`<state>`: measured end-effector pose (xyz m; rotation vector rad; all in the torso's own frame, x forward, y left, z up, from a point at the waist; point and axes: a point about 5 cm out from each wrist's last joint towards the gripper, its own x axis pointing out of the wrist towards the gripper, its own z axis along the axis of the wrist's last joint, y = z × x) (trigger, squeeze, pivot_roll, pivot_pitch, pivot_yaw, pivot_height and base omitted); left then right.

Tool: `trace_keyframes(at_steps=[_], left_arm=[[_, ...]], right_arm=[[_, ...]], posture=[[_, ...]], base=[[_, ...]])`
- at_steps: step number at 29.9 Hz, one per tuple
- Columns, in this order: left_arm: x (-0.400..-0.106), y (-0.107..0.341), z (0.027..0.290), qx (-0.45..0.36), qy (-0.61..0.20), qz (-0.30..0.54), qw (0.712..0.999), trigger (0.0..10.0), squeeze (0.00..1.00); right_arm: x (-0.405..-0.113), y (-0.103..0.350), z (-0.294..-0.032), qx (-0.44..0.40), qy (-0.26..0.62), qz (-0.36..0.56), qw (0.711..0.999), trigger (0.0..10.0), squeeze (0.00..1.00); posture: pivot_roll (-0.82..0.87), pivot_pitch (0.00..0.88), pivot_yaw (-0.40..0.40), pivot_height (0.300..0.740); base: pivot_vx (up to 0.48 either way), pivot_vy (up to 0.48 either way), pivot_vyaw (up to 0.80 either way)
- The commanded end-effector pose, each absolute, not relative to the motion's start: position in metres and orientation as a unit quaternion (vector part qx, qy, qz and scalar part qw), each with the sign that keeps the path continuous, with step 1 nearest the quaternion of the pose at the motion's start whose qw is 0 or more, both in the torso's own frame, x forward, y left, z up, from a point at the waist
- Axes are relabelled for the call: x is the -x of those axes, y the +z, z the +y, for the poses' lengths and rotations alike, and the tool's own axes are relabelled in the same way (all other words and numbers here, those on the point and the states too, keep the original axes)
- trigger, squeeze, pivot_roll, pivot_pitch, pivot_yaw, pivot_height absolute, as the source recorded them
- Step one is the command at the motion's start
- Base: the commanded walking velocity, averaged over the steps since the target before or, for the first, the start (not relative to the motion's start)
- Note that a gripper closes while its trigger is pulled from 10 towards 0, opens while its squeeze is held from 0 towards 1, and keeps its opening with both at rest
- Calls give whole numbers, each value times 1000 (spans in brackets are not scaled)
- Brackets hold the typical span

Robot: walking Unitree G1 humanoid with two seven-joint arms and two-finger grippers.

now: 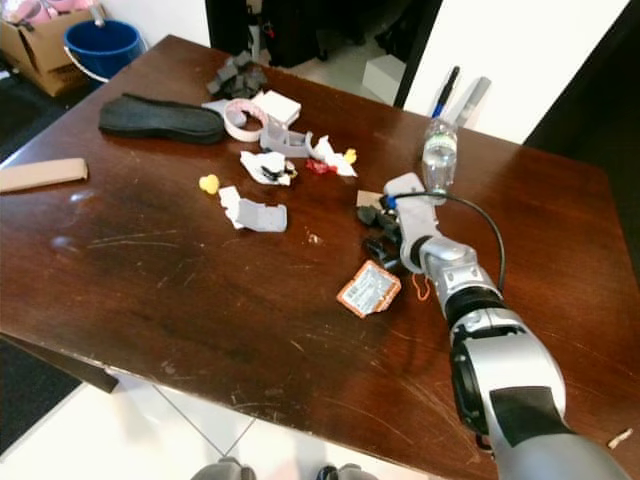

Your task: Picking trash to rubbish bin

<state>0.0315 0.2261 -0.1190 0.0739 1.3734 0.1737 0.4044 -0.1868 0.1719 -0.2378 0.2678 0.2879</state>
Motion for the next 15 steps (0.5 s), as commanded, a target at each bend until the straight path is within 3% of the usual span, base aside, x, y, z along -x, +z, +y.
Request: trace_keyframes(at_steps=[1, 9, 15], left_arm=[[-14, -122, 217, -18, 83, 651, 754, 10000, 0], [-14, -122, 219, -23, 78, 653, 753, 10000, 0], [-19, -121, 220, -19, 81, 648, 757, 10000, 0]], right_arm=[[-399, 160, -200, 105, 120, 163, 974, 10000, 0], [-393, 146, -204, 103, 125, 194, 968, 10000, 0], [-379, 117, -207, 83, 134, 299, 941, 10000, 0]], posture=[[209, 265, -153, 740], [198, 256, -144, 740], [193, 237, -139, 740]], base=[[0, 0, 0], [0, 0, 0], [0, 0, 0]])
